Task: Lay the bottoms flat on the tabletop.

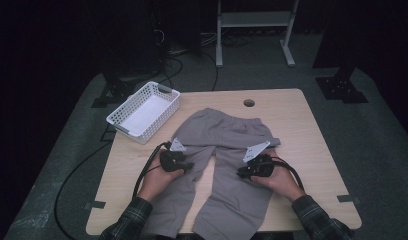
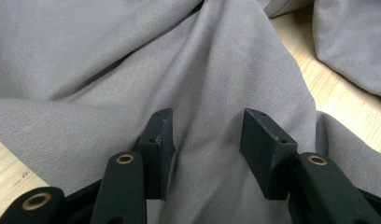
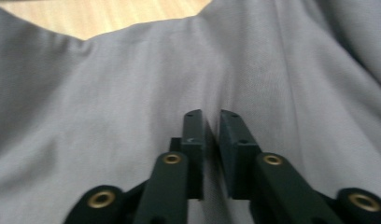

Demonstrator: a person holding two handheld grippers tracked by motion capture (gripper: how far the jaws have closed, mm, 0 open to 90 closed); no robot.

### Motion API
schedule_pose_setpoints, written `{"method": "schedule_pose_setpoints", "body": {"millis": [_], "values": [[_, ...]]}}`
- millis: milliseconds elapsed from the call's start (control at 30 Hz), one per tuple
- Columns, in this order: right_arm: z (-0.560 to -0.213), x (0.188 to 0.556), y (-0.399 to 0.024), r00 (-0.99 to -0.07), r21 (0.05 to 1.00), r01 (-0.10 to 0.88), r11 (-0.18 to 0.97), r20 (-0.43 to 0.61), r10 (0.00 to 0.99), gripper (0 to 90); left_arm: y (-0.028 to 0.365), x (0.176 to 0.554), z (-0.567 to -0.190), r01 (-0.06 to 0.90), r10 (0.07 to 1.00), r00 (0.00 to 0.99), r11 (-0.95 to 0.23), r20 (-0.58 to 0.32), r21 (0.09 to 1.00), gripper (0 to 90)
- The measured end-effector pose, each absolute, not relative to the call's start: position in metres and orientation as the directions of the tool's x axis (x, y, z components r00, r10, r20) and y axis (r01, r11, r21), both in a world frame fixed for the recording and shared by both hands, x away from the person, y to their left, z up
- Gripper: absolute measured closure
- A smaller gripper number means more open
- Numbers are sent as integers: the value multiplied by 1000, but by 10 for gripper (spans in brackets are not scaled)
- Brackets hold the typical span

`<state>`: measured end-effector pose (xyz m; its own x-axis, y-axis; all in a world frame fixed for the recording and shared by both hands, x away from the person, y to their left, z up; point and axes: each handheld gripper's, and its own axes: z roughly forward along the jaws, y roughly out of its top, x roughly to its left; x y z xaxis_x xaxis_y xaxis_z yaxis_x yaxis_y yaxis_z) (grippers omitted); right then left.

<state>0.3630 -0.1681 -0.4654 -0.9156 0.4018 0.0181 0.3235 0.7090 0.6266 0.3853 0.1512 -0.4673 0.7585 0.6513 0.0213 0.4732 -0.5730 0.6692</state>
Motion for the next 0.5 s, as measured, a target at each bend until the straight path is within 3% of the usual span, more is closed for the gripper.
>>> {"method": "schedule_pose_setpoints", "body": {"millis": [500], "values": [[-463,327,-151,-971,591,215,778,42,237,865,151,385,-467,474,649,760,-577,21,665,535]]}}
